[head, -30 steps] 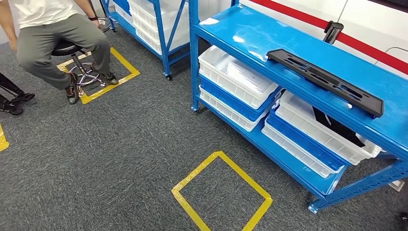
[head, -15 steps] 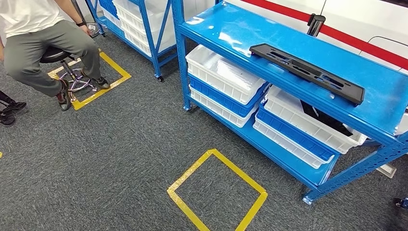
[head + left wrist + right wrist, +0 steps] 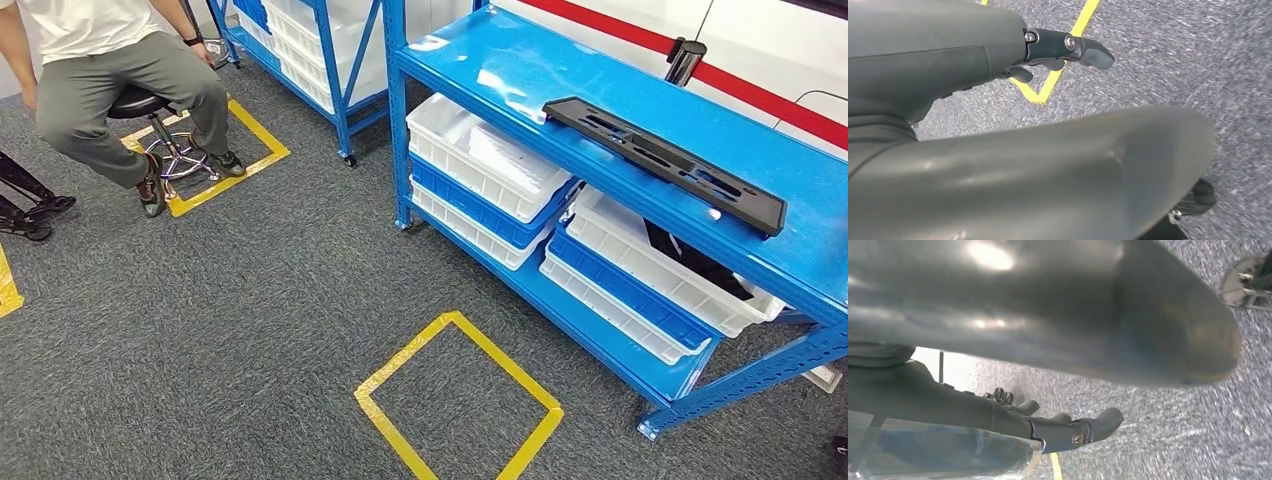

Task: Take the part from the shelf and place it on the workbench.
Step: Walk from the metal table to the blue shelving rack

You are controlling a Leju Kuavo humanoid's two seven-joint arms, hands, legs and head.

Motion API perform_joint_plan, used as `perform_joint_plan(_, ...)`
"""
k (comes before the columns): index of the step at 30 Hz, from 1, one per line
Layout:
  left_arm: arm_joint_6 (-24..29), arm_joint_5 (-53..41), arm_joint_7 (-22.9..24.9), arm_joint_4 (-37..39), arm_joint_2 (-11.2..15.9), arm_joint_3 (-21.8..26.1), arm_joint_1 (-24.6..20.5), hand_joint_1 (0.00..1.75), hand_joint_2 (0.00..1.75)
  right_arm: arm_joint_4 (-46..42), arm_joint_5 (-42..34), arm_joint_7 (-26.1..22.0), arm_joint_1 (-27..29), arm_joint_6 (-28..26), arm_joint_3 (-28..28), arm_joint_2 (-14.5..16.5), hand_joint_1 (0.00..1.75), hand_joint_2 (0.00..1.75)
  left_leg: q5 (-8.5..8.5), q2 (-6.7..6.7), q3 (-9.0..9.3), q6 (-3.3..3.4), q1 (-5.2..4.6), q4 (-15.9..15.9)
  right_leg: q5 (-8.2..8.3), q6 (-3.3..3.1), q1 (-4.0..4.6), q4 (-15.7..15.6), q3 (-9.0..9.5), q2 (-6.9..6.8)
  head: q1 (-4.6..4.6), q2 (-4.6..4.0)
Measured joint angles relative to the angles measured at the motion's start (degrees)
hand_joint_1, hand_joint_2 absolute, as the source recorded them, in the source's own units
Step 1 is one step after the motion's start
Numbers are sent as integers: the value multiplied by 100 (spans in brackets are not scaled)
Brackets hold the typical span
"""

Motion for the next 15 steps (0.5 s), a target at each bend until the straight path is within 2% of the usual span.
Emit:
perform_joint_plan(1,11,9,-19,1,1,7,1,0,0,0,4,0,-2,-1,0,-4,0,0,-11,5,6,-46,-6,7,53,-38,18,-172,79,-20,-3,0)
perform_joint_plan(3,36,18,-45,1,1,24,-1,0,0,0,7,0,-2,-5,0,-9,0,0,-22,29,17,-126,-2,12,62,-150,50,-212,102,20,-6,0)
perform_joint_plan(5,55,19,-53,-6,8,34,-5,0,0,0,10,3,0,-13,0,-8,0,0,-104,-65,-7,-199,39,117,57,-248,-3,-231,152,70,-15,0)
perform_joint_plan(6,61,20,-55,-9,13,38,-5,0,0,0,14,4,-5,-15,0,-7,0,0,-221,-161,-87,-228,58,309,50,-299,-29,-245,188,93,-28,0)
perform_joint_plan(8,73,22,-56,-11,22,45,8,0,0,0,23,7,-24,-20,0,-2,0,0,-574,-358,-464,-261,78,1067,17,-388,-28,-252,237,134,-52,0)
perform_joint_plan(9,76,23,-55,-10,25,49,19,0,0,0,27,7,-34,-21,0,2,0,0,-723,-397,-692,-271,79,1483,-3,-420,-12,-250,257,159,-56,0)
perform_joint_plan(10,80,25,-53,-9,28,52,32,0,0,0,32,8,-39,-22,0,8,0,0,-778,-415,-874,-278,82,1774,-28,-438,0,-249,286,194,-57,0)
perform_joint_plan(11,82,26,-52,-8,33,55,43,0,0,0,36,8,-40,-22,0,13,0,0,-708,-420,-954,-281,87,1846,-56,-443,7,-246,325,234,-57,0)
perform_joint_plan(12,82,26,-52,-8,38,57,52,0,0,0,42,9,-39,-22,0,21,0,0,-517,-421,-908,-279,99,1665,-92,-434,6,-245,375,276,-58,0)
perform_joint_plan(14,82,27,-54,-7,48,61,57,0,0,1,54,9,-37,-22,0,32,0,0,-54,-444,-580,-282,133,908,-184,-384,5,-240,470,344,-57,0)
perform_joint_plan(15,82,27,-57,-5,50,62,54,0,0,1,58,9,-42,-21,0,33,0,0,53,-470,-415,-277,136,562,-235,-346,26,-233,487,366,-61,0)
